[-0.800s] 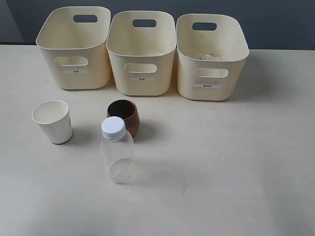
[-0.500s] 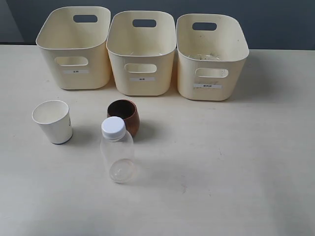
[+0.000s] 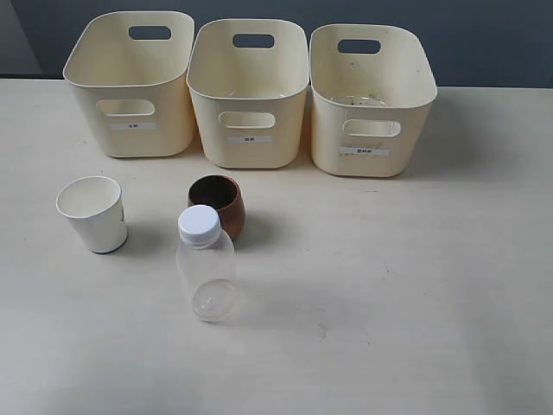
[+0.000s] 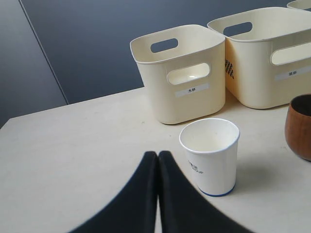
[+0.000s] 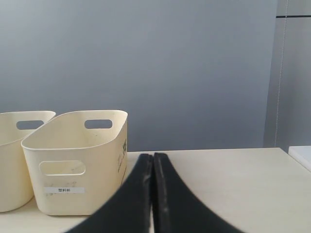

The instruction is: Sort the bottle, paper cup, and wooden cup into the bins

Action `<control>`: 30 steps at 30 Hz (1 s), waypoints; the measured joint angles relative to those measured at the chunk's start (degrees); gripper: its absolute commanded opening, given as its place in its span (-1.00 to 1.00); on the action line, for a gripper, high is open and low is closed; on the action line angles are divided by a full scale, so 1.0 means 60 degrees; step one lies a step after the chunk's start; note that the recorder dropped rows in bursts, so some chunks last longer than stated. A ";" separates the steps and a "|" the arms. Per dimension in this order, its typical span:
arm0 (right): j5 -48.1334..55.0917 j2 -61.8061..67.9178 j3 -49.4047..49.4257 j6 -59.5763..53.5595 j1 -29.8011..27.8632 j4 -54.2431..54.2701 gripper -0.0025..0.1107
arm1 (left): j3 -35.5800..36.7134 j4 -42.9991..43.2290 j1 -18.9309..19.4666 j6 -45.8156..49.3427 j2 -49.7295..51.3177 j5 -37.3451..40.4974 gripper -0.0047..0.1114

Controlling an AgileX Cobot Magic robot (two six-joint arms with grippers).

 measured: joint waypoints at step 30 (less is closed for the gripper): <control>-0.1198 0.0000 0.0000 0.0080 0.0000 0.2600 -0.97 | 0.0000 0.0000 0.0000 0.0000 0.0000 0.0000 -0.92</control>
